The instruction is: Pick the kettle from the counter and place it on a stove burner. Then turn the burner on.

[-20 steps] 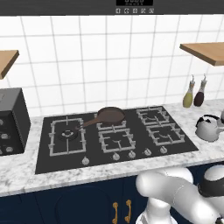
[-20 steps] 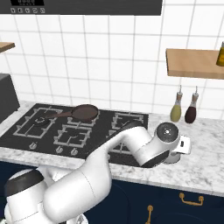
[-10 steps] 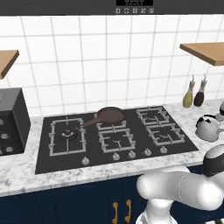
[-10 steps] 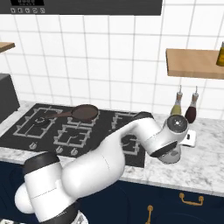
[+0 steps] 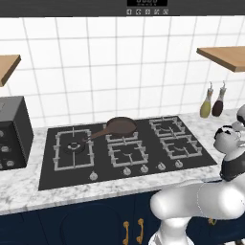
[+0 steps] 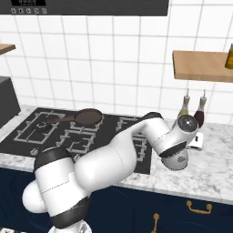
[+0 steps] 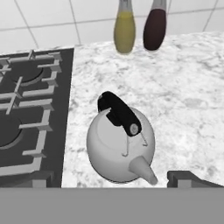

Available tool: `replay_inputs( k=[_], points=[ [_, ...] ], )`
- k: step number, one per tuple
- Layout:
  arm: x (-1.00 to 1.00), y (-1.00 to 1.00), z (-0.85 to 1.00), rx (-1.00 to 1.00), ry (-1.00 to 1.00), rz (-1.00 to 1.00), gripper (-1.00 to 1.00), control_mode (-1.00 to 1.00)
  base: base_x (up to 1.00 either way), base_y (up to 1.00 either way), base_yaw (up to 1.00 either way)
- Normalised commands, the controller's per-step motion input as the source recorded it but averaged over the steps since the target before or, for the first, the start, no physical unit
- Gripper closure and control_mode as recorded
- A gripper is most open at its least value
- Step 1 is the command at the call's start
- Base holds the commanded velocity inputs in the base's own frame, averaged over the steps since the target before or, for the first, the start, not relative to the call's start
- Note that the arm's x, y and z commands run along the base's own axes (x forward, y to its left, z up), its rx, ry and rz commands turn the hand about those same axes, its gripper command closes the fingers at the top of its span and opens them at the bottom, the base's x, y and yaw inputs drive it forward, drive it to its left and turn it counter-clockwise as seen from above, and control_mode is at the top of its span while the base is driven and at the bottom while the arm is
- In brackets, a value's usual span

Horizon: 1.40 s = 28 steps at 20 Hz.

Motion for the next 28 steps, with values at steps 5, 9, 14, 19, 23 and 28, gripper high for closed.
replay_inputs(
  k=[5, 9, 14, 19, 23, 28],
  points=[
    [0.16, -0.07, -0.28, 0.00, 0.04, 0.10, -1.00, -1.00, 0.00, 0.00, 0.00],
    [0.19, -0.12, -0.29, 0.00, 0.00, 0.11, -1.00, -1.00, 0.00, 0.00, 0.00],
    [0.18, -0.08, -0.23, 0.00, 0.01, 0.10, -1.00, -1.00, 0.00, 0.00, 0.00],
    [0.21, -0.08, -0.01, 0.00, 0.05, 0.06, -1.00, -1.00, 0.00, 0.00, 0.00],
    [0.23, -0.04, -0.08, 0.00, 0.02, 0.06, -1.00, -1.00, 0.00, 0.00, 0.00],
    [0.15, -0.14, -0.11, 0.00, 0.00, 0.07, -1.00, -1.00, 0.00, 0.00, 0.00]
  ],
)
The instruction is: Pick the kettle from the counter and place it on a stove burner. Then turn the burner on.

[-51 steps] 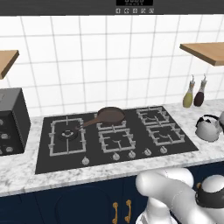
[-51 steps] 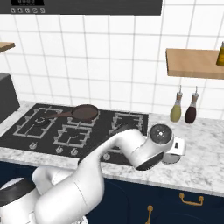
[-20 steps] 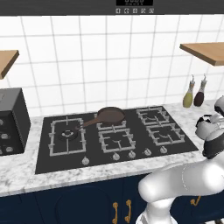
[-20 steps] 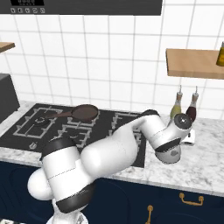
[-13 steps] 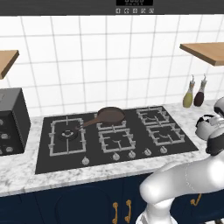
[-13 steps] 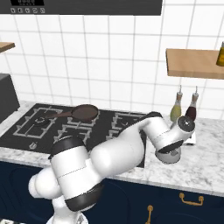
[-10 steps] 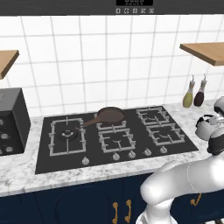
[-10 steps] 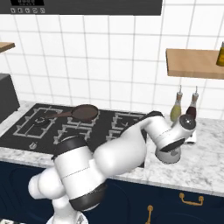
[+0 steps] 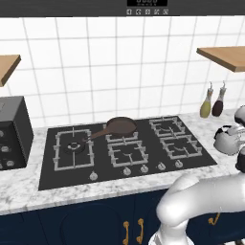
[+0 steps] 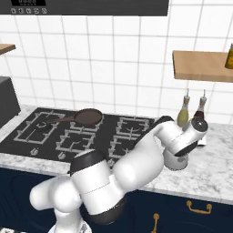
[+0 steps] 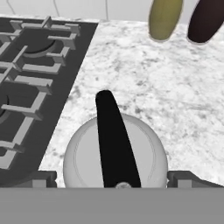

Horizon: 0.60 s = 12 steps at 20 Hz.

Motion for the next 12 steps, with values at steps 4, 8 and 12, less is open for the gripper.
replay_inputs(
  k=[4, 8, 12],
  points=[
    [0.15, -0.19, -0.13, 0.00, 0.00, 0.07, -1.00, -1.00, 0.00, 0.00, 0.00],
    [0.16, -0.04, -0.17, 0.00, 0.00, 0.06, -1.00, -1.00, 0.00, 0.00, 0.00],
    [0.12, 0.00, -0.22, 0.00, 0.00, 0.06, -1.00, -1.00, 0.00, 0.00, 0.00]
  ],
)
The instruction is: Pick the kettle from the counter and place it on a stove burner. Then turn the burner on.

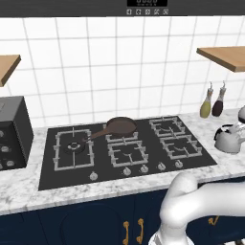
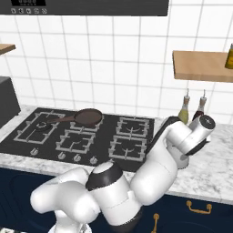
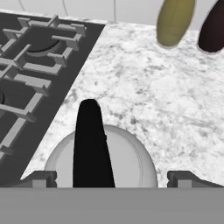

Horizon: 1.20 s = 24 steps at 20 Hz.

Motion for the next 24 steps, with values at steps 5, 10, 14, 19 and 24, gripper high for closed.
replay_inputs(
  k=[5, 10, 14, 19, 24],
  points=[
    [0.02, 0.00, -0.42, 0.00, 0.00, 0.03, 1.00, -1.00, 0.00, 0.00, 0.00],
    [0.00, 0.00, -0.26, 0.00, 0.00, 0.02, 1.00, -1.00, 0.00, 0.00, 0.00],
    [0.00, 0.00, 0.00, 0.00, 0.00, 0.00, 1.00, -1.00, 0.00, 0.00, 0.00],
    [-0.24, 0.03, 0.02, 0.00, -0.15, 0.00, 1.00, -1.00, 0.00, 0.00, 0.00],
    [-0.19, 0.28, 0.07, 0.00, -0.11, 0.00, 1.00, -1.00, 0.00, 0.00, 0.00]
  ],
)
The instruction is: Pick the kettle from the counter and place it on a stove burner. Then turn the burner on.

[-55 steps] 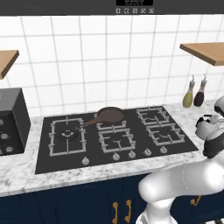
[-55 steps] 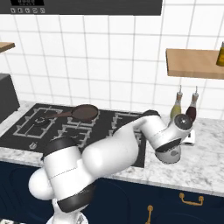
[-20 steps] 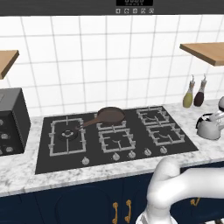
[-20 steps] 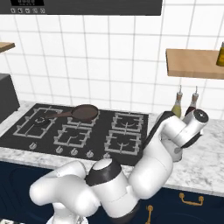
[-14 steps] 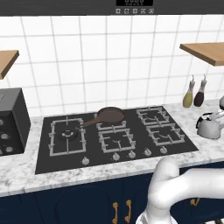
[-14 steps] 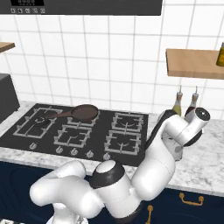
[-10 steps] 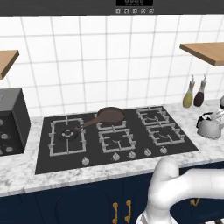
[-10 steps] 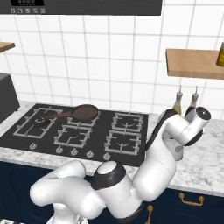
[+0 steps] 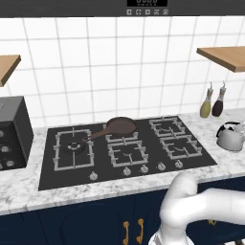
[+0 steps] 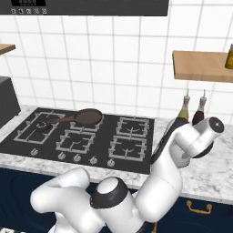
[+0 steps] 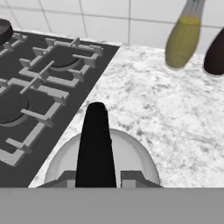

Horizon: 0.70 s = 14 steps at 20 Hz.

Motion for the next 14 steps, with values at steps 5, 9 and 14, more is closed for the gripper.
replay_inputs(
  k=[5, 9, 14],
  points=[
    [-0.09, 0.32, 0.26, 0.00, -0.07, 0.01, 1.00, -1.00, 0.00, 0.00, 0.00],
    [-0.06, 0.26, 0.55, 0.00, -0.09, 0.00, 1.00, -1.00, 0.00, 0.00, 0.00],
    [-0.05, 0.41, 0.36, 0.00, -0.05, 0.00, 1.00, -1.00, 0.00, 0.00, 0.00]
  ],
)
